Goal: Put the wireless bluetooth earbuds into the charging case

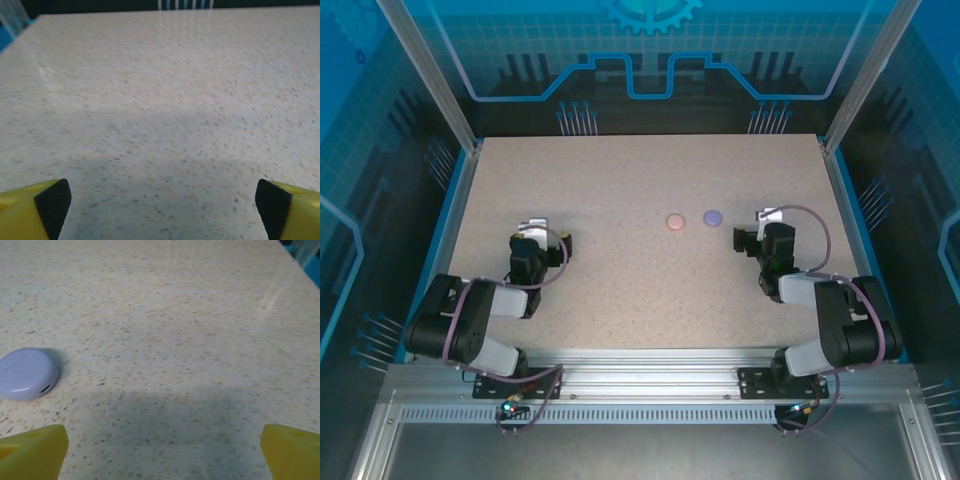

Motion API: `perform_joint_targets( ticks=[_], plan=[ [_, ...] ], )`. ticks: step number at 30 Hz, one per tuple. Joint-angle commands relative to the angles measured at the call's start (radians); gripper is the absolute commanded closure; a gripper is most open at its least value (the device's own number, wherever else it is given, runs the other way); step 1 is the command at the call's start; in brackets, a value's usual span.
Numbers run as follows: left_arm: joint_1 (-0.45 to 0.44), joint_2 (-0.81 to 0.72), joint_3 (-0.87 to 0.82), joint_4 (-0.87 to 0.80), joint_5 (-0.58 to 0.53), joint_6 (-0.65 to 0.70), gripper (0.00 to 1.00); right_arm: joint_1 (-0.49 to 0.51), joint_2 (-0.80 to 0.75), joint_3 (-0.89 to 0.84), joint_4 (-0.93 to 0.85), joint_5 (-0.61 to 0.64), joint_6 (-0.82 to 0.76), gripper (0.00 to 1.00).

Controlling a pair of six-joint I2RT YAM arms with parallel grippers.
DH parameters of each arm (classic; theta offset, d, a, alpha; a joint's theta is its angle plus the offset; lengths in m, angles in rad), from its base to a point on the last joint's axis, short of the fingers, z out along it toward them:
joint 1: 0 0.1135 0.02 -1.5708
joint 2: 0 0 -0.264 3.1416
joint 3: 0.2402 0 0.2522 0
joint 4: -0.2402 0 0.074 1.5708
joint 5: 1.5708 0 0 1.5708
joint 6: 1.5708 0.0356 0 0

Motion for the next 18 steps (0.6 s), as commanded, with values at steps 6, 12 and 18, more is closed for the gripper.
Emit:
perform_joint_targets(
  ticks=[6, 12, 18],
  plan=[
    [0.078, 0.022, 0.141, -0.124, 0.169, -0.038, 0.01, -0.019, 0.032, 0.023, 0.101, -0.144, -0.044, 0.00],
    [0.102, 0.023, 0.147, -0.134, 0.205, -0.054, 0.01, -0.025, 0.030, 0.024, 0.100, -0.155, -0.043, 0.00],
    [0.099, 0.021, 0.141, -0.125, 0.201, -0.052, 0.01, -0.014, 0.031, 0.023, 0.101, -0.142, -0.049, 0.00]
  ],
)
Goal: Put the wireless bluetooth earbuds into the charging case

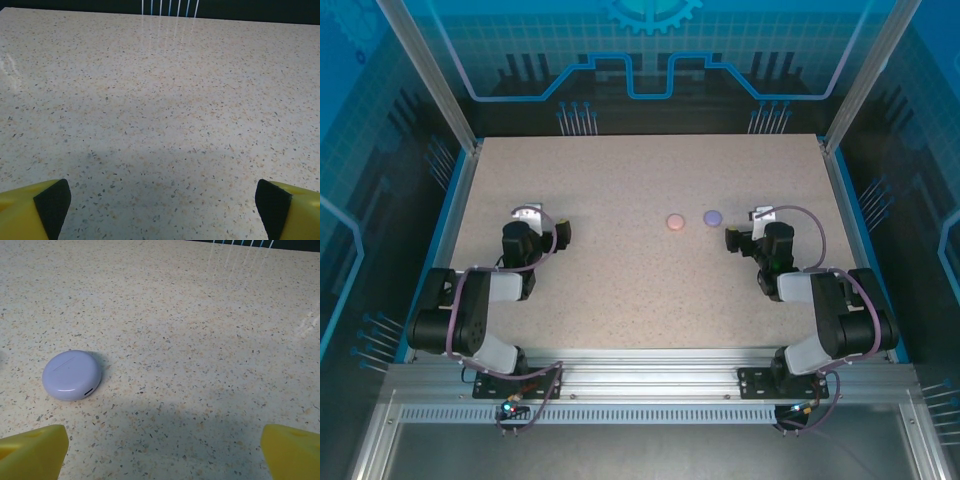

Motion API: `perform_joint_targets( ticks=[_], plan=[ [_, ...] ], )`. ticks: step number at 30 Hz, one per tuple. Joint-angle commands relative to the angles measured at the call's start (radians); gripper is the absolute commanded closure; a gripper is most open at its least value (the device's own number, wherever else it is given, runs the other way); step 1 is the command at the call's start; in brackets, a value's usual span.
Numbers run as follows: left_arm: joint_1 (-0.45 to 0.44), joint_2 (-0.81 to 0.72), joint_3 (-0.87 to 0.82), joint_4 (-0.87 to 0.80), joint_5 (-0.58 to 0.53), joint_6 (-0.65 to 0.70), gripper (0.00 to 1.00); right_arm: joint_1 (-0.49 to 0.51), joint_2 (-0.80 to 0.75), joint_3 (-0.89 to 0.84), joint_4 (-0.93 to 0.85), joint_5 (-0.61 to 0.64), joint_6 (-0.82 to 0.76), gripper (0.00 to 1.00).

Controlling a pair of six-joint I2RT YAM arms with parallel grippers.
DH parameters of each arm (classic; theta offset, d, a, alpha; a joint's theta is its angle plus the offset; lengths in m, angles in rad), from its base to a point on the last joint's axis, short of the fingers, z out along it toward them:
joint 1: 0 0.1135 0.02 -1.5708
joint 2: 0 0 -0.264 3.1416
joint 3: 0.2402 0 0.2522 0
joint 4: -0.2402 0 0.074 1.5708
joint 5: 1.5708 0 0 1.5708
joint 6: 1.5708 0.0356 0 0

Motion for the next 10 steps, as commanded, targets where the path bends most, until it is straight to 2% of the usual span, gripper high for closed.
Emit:
perform_joint_targets(
  ticks=[1, 5, 10],
  plan=[
    [0.001, 0.003, 0.006, -0.003, 0.028, -0.007, 0.01, -0.007, 0.002, 0.018, 0.043, -0.008, -0.017, 0.00],
    [0.001, 0.003, 0.006, -0.003, 0.027, -0.007, 0.01, -0.027, 0.003, 0.026, 0.027, -0.053, -0.009, 0.00],
    [0.001, 0.003, 0.005, -0.003, 0.028, -0.007, 0.01, -0.015, 0.002, 0.024, 0.033, -0.049, -0.023, 0.00]
  ],
)
